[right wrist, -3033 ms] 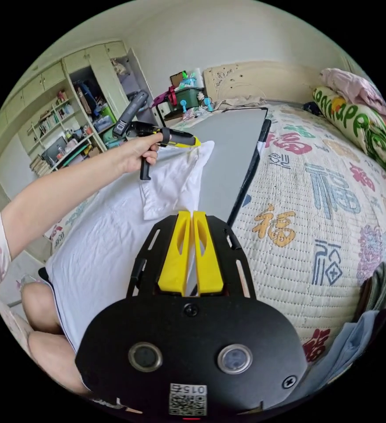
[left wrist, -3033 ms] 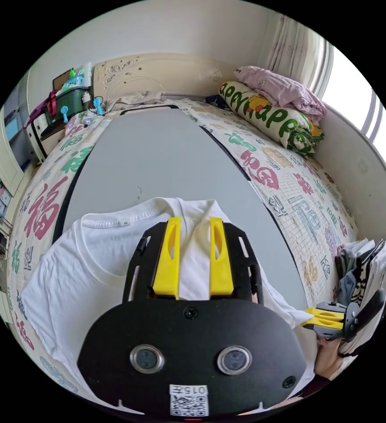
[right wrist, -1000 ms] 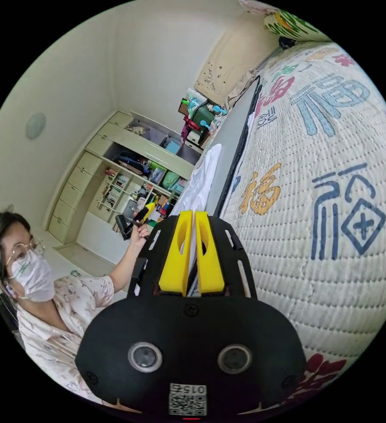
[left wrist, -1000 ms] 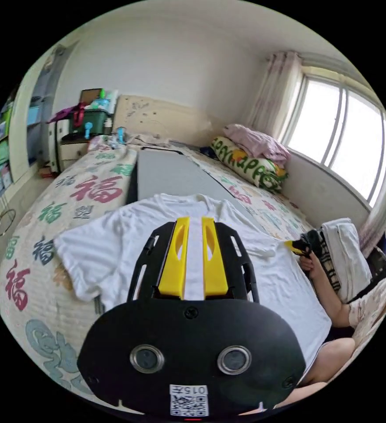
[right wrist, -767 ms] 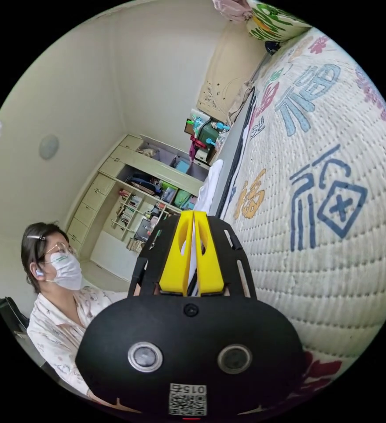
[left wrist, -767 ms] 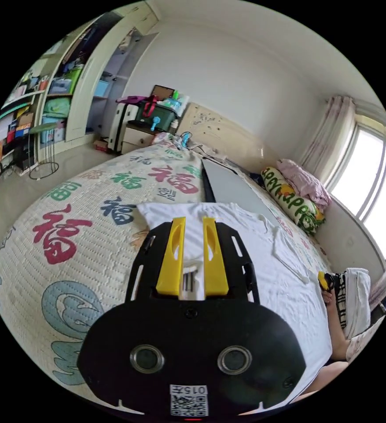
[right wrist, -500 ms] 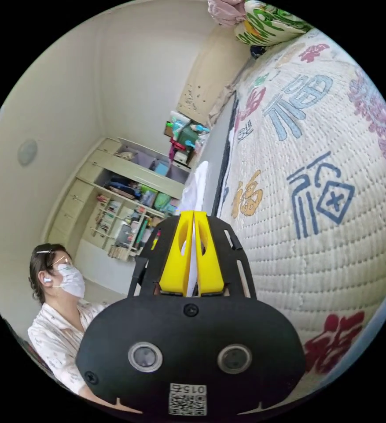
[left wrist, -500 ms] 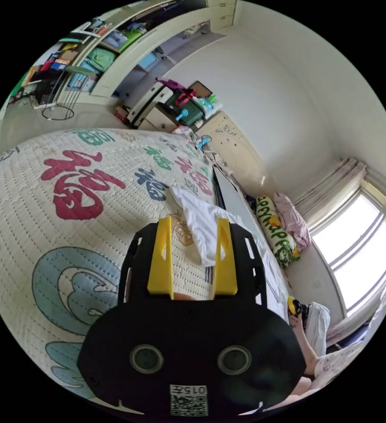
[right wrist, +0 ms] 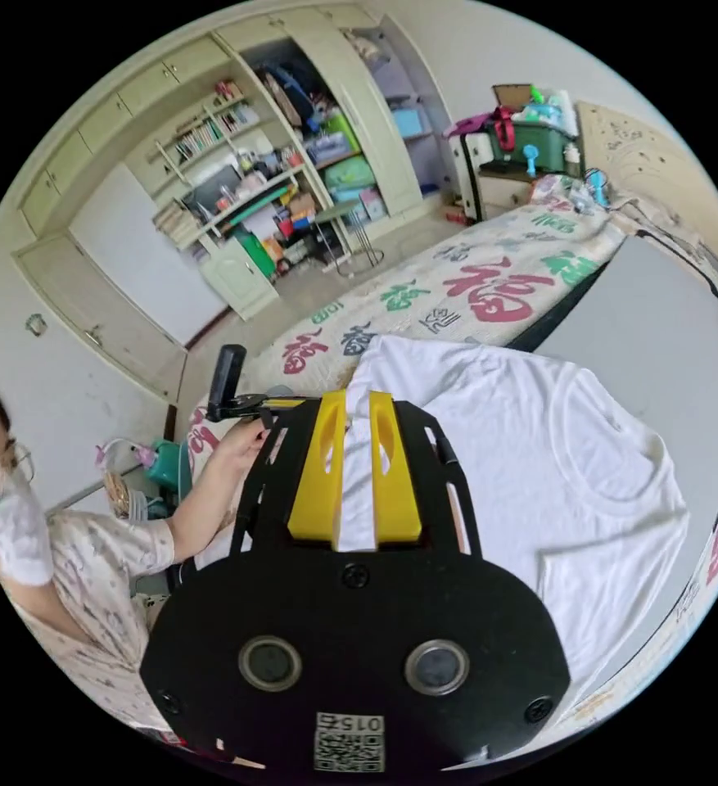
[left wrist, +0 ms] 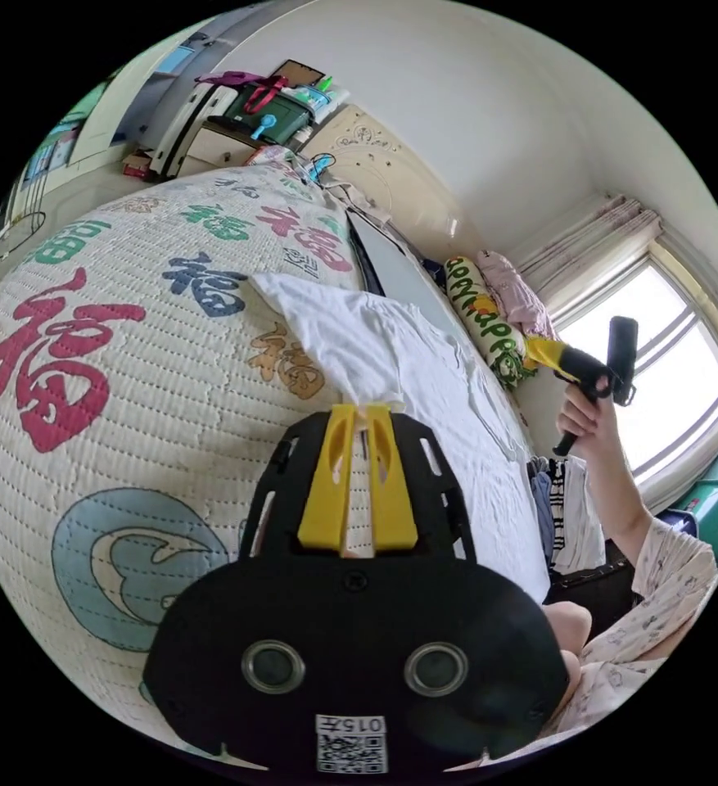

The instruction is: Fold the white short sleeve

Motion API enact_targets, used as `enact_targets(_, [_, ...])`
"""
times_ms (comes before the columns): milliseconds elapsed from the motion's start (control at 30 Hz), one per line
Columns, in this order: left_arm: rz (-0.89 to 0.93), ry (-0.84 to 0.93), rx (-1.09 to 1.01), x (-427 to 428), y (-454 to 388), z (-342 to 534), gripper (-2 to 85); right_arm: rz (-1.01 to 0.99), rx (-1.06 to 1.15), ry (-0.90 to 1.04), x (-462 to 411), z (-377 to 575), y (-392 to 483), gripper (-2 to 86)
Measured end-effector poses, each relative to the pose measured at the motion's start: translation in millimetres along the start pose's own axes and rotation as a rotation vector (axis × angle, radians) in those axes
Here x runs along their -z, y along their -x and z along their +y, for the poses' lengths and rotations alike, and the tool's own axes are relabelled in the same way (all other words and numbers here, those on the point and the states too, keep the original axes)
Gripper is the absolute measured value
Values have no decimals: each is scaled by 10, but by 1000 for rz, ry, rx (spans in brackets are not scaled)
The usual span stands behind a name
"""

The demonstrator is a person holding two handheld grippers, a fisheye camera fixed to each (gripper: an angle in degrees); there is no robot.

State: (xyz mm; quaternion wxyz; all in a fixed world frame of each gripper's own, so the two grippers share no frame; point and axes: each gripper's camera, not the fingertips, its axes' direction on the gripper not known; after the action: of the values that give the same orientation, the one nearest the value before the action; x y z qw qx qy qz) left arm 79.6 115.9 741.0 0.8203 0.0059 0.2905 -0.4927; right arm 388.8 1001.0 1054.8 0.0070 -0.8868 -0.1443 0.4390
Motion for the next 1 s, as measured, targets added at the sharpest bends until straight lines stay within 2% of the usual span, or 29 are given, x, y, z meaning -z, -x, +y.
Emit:
enact_targets(67, [-54,9,-27,-55,-86,26,-2,-20,32,56,-857,-527,142,55])
enact_targets(133, [-72,3,-46,-62,-139,52,-6,107,38,106,-1864,-1061,321,76])
enact_targets(233, [-21,-21,-37,-27,-63,100,-8,303,71,187,-2918,-1430,436,110])
enact_targets(367, [56,-79,15,71,93,166,-8,386,25,212,-3564,-1618,238,111])
enact_targets(433, [46,-82,36,66,89,169,-8,416,-42,215,-3788,-1672,-2,72])
enact_targets(600, [33,-103,33,90,-60,161,-7,291,-146,164,-3819,-1657,-389,12])
enact_targets(733, [-32,-146,-50,169,-499,117,-8,185,-211,13,-3260,-1462,-580,-3])
enact_targets(867, [-41,-207,-283,221,-1269,110,-8,143,-203,-124,-2478,-994,-727,-5])
enact_targets(1000, [-71,-178,-482,66,-1921,123,-7,169,-231,-204,-1698,-122,-1112,-5])
